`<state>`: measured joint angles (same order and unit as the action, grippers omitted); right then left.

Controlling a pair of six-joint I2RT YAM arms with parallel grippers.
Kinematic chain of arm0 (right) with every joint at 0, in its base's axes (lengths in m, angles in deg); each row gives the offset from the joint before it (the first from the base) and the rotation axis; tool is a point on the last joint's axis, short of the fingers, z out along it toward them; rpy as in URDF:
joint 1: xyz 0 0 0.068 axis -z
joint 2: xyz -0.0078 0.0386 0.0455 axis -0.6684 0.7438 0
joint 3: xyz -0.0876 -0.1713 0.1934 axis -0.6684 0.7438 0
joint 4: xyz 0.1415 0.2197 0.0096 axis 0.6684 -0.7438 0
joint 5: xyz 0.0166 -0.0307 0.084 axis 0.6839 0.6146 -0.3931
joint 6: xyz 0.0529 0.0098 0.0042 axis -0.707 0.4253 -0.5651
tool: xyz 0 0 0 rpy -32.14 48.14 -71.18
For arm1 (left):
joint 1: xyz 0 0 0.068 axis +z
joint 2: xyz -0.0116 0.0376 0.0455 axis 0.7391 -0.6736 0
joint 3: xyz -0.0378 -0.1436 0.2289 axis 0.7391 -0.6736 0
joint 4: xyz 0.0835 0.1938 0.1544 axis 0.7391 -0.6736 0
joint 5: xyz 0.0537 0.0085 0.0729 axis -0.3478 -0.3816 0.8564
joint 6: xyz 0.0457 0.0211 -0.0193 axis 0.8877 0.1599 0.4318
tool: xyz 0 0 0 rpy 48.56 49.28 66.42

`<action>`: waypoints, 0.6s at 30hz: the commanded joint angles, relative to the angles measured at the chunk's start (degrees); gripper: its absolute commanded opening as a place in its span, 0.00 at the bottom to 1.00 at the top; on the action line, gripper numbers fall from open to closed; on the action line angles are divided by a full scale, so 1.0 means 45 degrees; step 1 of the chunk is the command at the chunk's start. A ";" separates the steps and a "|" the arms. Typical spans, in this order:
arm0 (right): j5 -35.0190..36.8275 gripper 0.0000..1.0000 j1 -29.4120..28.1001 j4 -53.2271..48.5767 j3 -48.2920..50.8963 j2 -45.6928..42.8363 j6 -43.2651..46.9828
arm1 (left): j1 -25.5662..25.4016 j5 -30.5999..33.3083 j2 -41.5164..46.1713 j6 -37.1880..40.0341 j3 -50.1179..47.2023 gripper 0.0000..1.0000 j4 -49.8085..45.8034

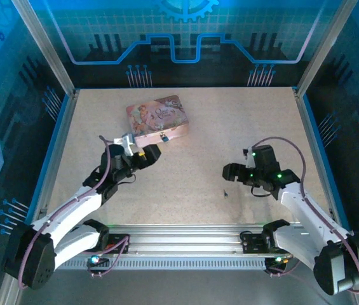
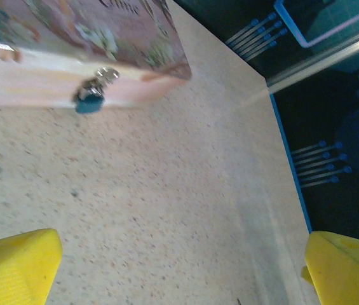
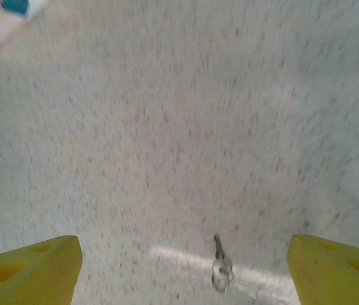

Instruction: Unlock the padlock with the key

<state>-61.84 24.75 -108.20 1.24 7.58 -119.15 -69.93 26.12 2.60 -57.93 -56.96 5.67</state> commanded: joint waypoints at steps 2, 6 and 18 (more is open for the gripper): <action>-0.0137 0.77 -0.0789 -0.0789 0.0498 0.0048 -0.0606 | -0.0872 0.0610 -0.0368 -0.1008 -0.0266 0.99 0.1270; -0.0104 0.69 -0.1281 -0.0616 0.1020 0.0423 -0.0951 | -0.1358 0.0619 -0.1041 -0.1328 -0.0288 0.99 0.2182; 0.0048 0.47 -0.1938 0.0000 0.1505 0.1416 -0.1726 | -0.1769 0.0452 -0.2225 -0.1533 0.0044 0.99 0.3000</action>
<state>-61.64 16.84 -109.09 7.49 13.44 -125.56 -77.30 27.63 -7.15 -64.18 -57.29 16.40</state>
